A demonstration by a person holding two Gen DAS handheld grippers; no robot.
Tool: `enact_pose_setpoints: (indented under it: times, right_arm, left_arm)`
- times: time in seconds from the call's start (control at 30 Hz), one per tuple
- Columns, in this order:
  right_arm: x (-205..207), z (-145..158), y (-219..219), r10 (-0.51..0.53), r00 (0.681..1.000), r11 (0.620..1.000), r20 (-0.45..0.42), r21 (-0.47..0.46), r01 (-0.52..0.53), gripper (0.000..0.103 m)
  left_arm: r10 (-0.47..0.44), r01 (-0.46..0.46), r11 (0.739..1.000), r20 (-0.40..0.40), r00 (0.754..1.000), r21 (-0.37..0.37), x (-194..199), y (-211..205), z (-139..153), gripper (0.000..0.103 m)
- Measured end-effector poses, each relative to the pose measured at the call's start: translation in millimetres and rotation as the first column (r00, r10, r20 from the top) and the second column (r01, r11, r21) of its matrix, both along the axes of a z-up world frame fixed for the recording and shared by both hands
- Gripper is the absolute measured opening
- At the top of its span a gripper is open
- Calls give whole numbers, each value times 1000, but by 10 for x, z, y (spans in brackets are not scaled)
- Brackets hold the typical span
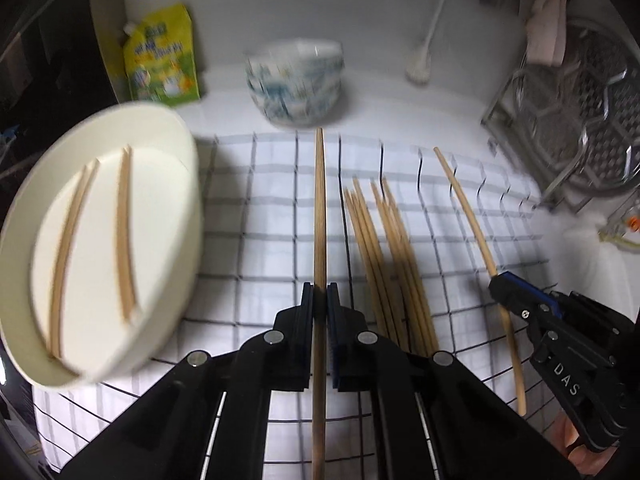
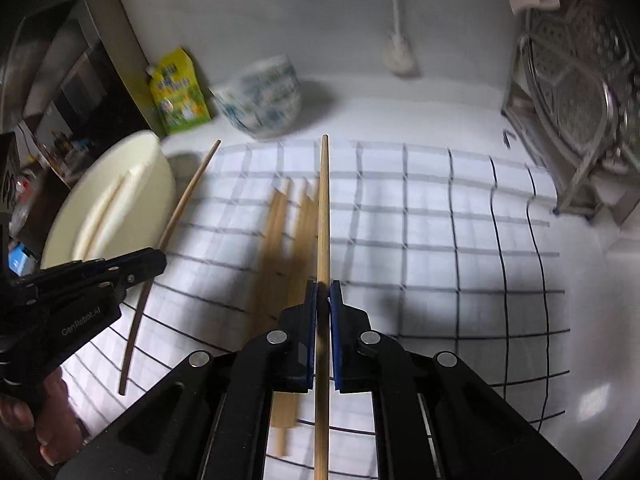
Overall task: Organize utensils
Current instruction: 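Lift both held chopsticks and carry them over the white basin, then lower the chopsticks into the basin and open both tools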
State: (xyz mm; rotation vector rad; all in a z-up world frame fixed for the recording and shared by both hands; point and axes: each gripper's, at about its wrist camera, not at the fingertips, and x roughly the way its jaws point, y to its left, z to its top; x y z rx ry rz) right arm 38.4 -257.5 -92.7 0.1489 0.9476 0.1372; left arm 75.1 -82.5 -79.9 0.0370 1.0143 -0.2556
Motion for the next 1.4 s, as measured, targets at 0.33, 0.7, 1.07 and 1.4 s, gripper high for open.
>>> enact_pose_setpoints:
  times: [0.33, 0.7, 1.07, 1.4]
  right_arm:
    - [381, 605, 1039, 139, 985, 988, 101, 48, -145, 6]
    - [963, 567, 2300, 281, 957, 953, 78, 93, -287, 6]
    - [1225, -13, 2714, 274, 957, 960, -91, 85, -267, 6]
    - [1221, -88, 2658, 216, 970, 975, -109, 77, -208, 10]
  left_arm:
    - [107, -110, 994, 117, 987, 19, 88, 913, 576, 7]
    - [246, -250, 968, 109, 963, 21, 500, 2006, 466, 7]
    - [209, -208, 976, -4, 978, 57, 767, 2238, -48, 8]
    - [212, -211, 976, -26, 977, 54, 759, 2307, -113, 32]
